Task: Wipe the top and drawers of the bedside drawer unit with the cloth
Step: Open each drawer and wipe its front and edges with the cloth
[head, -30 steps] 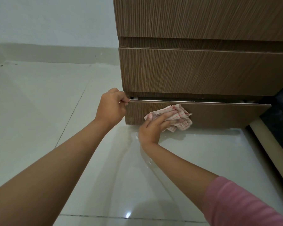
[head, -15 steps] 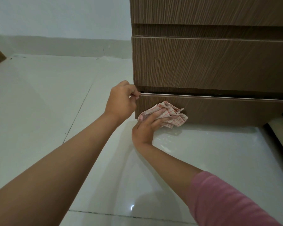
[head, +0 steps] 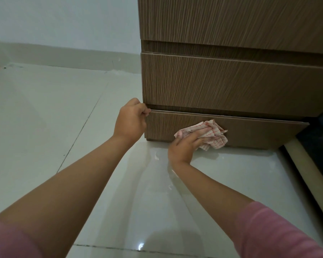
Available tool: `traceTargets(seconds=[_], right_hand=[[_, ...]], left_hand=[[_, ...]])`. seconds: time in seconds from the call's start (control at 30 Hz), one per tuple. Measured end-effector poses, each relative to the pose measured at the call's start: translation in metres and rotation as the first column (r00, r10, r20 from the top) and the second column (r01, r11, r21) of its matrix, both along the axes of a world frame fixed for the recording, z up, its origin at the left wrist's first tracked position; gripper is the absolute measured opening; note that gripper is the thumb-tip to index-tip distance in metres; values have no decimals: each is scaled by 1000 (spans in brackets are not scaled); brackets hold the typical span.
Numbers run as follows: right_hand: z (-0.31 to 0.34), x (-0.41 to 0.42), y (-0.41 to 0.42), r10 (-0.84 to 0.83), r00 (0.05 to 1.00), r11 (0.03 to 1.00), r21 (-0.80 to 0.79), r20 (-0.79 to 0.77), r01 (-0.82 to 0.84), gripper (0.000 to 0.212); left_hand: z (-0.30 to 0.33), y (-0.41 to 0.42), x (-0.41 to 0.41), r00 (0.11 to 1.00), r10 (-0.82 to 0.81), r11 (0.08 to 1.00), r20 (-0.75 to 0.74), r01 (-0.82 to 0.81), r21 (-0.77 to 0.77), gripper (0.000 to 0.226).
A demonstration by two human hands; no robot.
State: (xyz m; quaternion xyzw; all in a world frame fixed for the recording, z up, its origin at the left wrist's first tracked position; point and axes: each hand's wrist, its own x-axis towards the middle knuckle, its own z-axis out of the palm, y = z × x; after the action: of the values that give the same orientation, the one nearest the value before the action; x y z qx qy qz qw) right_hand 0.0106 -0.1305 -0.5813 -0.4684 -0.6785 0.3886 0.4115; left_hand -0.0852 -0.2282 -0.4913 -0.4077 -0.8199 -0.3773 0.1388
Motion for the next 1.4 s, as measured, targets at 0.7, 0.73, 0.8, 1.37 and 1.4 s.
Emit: traceTargets(seconds=[0.7,0.73,0.8,1.37,1.4], right_hand=[[42,27,9,9,999,966,-257,44,2,75],[46,31,10,20,999,957,-289,44,-6,73],[53,40,11,35,999,940,-341,13,-29,68],[148,98,4,661,749,750,-69,46,-658,21],[154,99,4,677,735,736,-62,38,-674,20]], left_hand=[[7,4,5,985,103,992,140,-112,57,14],[7,3,6,981,102,993,167,-112,46,13],[8,-2,8,971,99,995,216,-102,1,16],[101,-23,73,949,-278,927,151,307,-218,33],[104,-22,72,948,-294,922,121,315,-225,30]])
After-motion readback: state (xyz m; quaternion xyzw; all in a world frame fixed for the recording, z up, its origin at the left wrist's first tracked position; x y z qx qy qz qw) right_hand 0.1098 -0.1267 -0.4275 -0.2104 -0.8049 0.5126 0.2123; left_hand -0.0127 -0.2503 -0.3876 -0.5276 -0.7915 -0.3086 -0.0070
